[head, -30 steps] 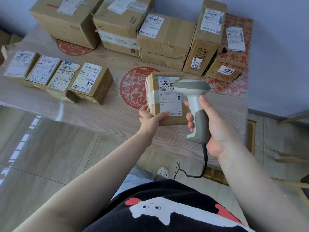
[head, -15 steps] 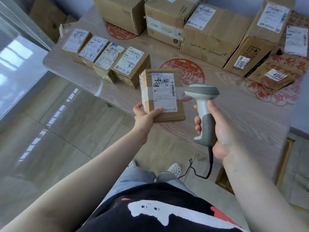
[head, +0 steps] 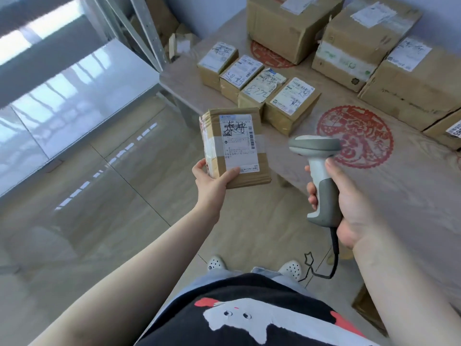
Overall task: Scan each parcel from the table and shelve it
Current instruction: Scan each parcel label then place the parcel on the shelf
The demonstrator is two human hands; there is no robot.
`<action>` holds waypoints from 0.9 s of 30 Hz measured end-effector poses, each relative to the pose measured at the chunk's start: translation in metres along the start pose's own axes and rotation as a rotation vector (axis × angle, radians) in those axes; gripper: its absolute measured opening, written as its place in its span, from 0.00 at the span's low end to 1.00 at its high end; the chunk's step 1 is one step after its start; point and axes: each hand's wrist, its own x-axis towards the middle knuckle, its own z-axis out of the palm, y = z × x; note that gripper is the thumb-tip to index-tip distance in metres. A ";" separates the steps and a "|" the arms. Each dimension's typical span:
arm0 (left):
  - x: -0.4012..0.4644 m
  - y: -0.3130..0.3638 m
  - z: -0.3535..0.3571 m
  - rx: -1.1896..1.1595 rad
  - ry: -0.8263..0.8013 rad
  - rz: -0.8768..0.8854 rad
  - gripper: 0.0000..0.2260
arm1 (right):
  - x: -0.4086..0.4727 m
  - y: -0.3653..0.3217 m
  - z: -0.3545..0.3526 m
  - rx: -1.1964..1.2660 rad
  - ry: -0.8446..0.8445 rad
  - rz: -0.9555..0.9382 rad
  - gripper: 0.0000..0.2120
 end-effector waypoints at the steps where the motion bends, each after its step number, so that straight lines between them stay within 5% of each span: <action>1: 0.002 0.002 -0.023 -0.016 0.029 -0.008 0.45 | 0.000 0.005 0.018 -0.024 -0.012 0.007 0.18; 9: 0.006 0.011 -0.169 -0.212 0.303 -0.049 0.48 | 0.013 0.028 0.141 -0.206 -0.147 0.037 0.18; 18: 0.027 0.030 -0.271 -0.435 0.537 -0.022 0.33 | 0.056 0.020 0.278 -0.382 -0.372 0.054 0.19; 27: 0.068 0.089 -0.359 -0.531 0.686 0.035 0.31 | 0.107 -0.010 0.414 -0.494 -0.615 0.111 0.21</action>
